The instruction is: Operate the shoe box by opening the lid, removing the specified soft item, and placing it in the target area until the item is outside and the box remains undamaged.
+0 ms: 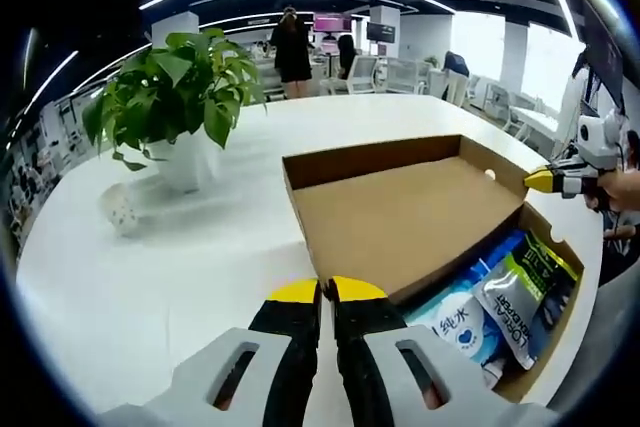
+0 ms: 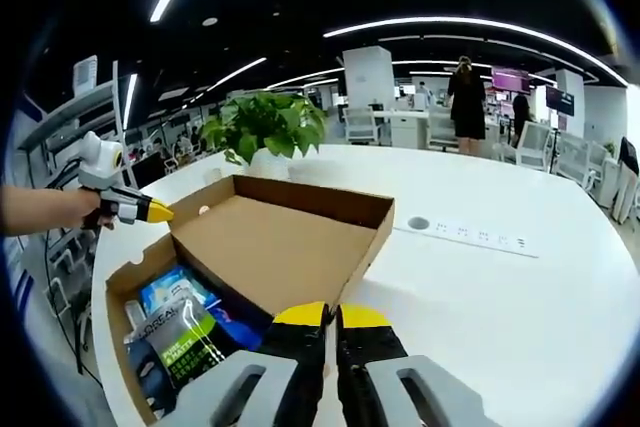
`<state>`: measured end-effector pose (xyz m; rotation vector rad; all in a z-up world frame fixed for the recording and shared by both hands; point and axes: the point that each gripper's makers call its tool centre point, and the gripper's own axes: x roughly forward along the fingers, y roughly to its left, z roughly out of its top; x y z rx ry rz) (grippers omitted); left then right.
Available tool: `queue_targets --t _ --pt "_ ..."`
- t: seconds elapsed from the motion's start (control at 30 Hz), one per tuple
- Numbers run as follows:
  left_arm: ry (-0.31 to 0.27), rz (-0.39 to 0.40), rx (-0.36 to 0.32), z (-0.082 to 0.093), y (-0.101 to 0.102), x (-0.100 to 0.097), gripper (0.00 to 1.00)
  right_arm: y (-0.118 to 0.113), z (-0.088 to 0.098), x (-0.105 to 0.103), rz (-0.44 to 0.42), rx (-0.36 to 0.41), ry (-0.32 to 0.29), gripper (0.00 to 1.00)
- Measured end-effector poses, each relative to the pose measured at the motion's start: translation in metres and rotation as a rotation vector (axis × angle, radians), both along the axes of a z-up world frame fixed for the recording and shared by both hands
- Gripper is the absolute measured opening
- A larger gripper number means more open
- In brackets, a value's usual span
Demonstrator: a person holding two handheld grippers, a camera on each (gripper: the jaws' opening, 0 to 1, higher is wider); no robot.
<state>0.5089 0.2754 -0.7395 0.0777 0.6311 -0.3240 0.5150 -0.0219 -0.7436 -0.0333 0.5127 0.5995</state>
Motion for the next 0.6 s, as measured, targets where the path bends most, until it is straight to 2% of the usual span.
queue_targets --t 0.6 --pt "0.015 0.009 -0.007 -0.0076 0.0001 0.0047 0.02 0.0002 -0.0071 0.0068 -0.016 0.015 0.023 0.0"
